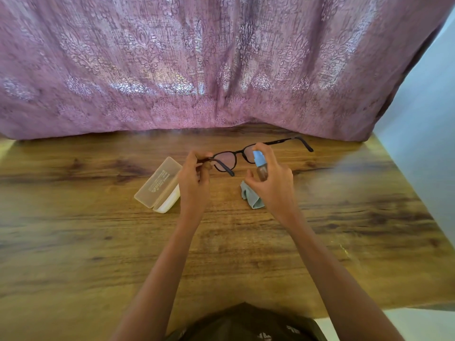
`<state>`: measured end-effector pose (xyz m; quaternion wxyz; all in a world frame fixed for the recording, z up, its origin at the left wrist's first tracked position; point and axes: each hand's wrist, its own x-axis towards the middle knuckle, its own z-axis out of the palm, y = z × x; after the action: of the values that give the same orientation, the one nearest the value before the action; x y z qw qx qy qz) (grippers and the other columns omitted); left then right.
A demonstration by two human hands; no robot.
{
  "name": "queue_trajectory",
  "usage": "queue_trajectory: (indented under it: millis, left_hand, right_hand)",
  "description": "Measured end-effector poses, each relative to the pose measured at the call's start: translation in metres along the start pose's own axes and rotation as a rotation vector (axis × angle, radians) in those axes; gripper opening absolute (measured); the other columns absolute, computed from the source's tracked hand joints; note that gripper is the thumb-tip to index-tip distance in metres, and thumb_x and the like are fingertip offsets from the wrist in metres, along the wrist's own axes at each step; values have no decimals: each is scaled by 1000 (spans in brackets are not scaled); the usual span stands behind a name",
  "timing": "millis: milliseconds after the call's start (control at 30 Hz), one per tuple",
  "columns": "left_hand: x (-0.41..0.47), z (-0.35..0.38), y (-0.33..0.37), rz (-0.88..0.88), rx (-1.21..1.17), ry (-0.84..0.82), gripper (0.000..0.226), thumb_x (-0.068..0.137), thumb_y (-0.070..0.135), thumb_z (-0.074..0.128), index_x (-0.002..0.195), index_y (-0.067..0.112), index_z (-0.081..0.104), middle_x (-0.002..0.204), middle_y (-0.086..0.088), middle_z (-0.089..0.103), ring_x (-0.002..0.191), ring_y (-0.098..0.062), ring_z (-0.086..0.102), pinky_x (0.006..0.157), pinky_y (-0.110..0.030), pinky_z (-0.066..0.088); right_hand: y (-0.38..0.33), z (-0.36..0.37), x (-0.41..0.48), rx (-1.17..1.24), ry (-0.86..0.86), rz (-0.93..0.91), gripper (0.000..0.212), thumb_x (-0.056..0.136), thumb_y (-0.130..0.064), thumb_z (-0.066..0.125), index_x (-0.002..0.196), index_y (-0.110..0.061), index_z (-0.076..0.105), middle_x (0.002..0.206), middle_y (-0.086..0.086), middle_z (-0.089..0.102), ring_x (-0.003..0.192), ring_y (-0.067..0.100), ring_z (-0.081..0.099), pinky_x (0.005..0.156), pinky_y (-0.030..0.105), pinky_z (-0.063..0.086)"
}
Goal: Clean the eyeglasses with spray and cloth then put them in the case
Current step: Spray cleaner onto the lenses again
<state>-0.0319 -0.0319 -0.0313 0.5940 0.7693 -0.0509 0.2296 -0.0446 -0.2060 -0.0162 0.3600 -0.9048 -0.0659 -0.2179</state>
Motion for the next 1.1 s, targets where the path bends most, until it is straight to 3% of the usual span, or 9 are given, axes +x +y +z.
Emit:
queue_trajectory:
  millis: [167, 267, 367, 467, 533, 600, 633, 767, 1100]
  left_hand:
    - [-1, 0, -1, -19, -5, 8, 24, 91, -4, 49, 101, 17, 59, 91, 22, 61, 88, 8, 60, 76, -6, 44]
    - [-1, 0, -2, -52, -11, 8, 24, 92, -2, 49, 100, 19, 58, 90, 24, 61, 87, 7, 60, 75, -6, 43]
    - [-1, 0, -2, -70, -5, 8, 22, 93, 0, 50, 101, 19, 58, 91, 20, 62, 87, 6, 59, 76, -8, 43]
    - [-1, 2, -3, -67, 5, 16, 21, 93, 0, 50, 100, 17, 58, 89, 19, 61, 85, 7, 59, 75, -7, 42]
    - [-1, 2, -4, -74, -1, 16, 20, 93, 0, 50, 100, 17, 58, 89, 19, 62, 85, 7, 59, 75, -7, 42]
    - [0, 2, -4, -82, -2, 16, 20, 93, 0, 51, 99, 17, 58, 90, 19, 62, 85, 6, 59, 75, -7, 43]
    - [0, 2, -4, -80, -1, 16, 21, 92, -1, 51, 99, 18, 58, 90, 19, 62, 85, 7, 59, 75, -7, 42]
    - [0, 1, -2, -69, -8, 25, 24, 90, -2, 49, 98, 18, 58, 90, 18, 61, 86, 9, 58, 73, -5, 41]
    - [1, 3, -4, -76, -15, 21, 22, 91, -2, 51, 96, 19, 57, 90, 19, 61, 86, 8, 59, 73, -7, 43]
  right_hand:
    - [12, 1, -7, 91, -4, 12, 47, 83, -23, 65, 121, -40, 44, 50, -4, 38, 43, 9, 40, 39, 16, 36]
    - [31, -2, -13, 153, 84, 71, 40, 87, -22, 48, 123, -38, 43, 53, -10, 42, 42, 7, 38, 38, 18, 31]
    - [55, -3, -15, 230, 137, 244, 43, 98, -16, 39, 136, -33, 31, 61, -14, 42, 47, 3, 39, 44, 18, 36]
    - [71, -3, -15, 235, 143, 309, 50, 103, -20, 44, 145, -24, 18, 77, -7, 51, 62, 8, 52, 59, 21, 48]
    - [79, -1, -14, 240, 108, 377, 45, 102, -18, 48, 140, -11, 25, 86, 7, 58, 74, 22, 59, 72, 35, 54]
    - [87, 2, -13, 245, 73, 453, 27, 101, -17, 50, 122, -6, 38, 93, 22, 58, 82, 36, 59, 79, 54, 52]
    - [89, 4, -13, 243, 65, 485, 20, 100, -16, 51, 114, -6, 40, 95, 24, 57, 84, 38, 59, 80, 57, 50]
    - [91, 7, -15, 221, 79, 512, 15, 98, -15, 54, 106, -12, 41, 96, 20, 58, 88, 35, 60, 77, 44, 50]
    - [96, 7, -30, 219, 102, 513, 20, 97, -18, 58, 106, -21, 41, 96, 9, 57, 90, 30, 59, 75, 37, 49]
